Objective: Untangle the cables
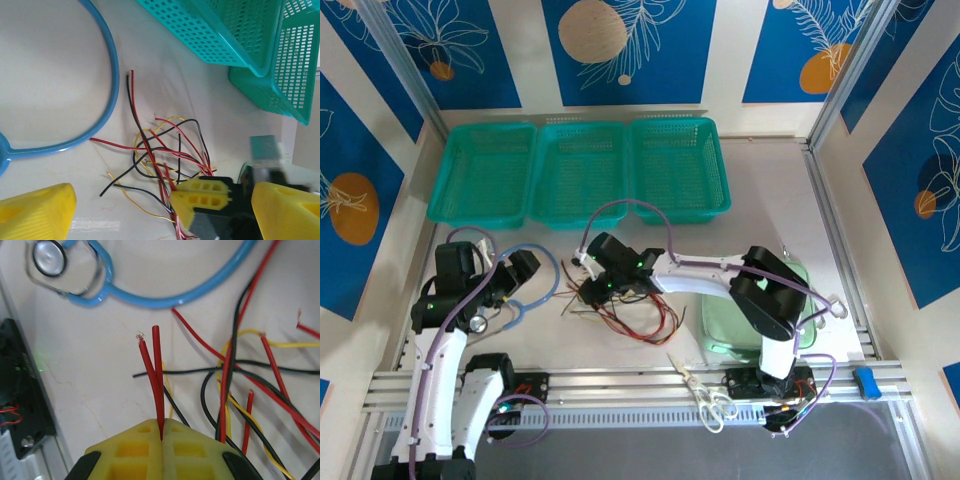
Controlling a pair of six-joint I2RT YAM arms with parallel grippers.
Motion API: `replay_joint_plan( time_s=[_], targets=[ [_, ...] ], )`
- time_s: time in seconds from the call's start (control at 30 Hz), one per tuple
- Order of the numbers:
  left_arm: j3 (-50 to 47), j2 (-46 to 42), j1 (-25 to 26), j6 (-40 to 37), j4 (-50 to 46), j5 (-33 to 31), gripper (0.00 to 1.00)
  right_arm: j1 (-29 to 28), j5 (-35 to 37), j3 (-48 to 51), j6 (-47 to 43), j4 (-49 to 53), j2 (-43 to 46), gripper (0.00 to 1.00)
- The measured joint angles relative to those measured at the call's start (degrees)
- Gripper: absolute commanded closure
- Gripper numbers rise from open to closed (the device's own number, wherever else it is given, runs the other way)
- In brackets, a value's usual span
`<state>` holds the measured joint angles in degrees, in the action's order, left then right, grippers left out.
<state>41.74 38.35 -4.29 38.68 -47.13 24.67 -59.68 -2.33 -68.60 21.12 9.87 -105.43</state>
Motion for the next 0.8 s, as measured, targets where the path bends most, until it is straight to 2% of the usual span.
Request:
replay_joint_plan(
  time_s=[0.17, 0.4, 0.53, 0.8],
  targets=[
    [0.0, 0.0, 0.0, 0.2, -0.2, 2.6, 0.19, 0.6, -0.4, 5.3, 2.1, -2.7, 3.8, 0.99],
    [-0.7, 0.0, 2.4, 5.0, 6.6, 10.3, 0.41, 7.4, -7.7, 13.7, 7.0, -14.4, 17.4, 0.99],
    [-0.6, 0.7, 8.1, 8.0, 12.8, 11.8, 0.49, 11.7, -12.2, 16.7, 10.7, -22.5, 20.5, 0.99],
    [2.0, 8.2, 20.9, 11.4, 26.8, 11.9, 0.66, 14.3, -14.2, 21.8, 14.9, -29.4, 26.7, 0.99]
  ],
)
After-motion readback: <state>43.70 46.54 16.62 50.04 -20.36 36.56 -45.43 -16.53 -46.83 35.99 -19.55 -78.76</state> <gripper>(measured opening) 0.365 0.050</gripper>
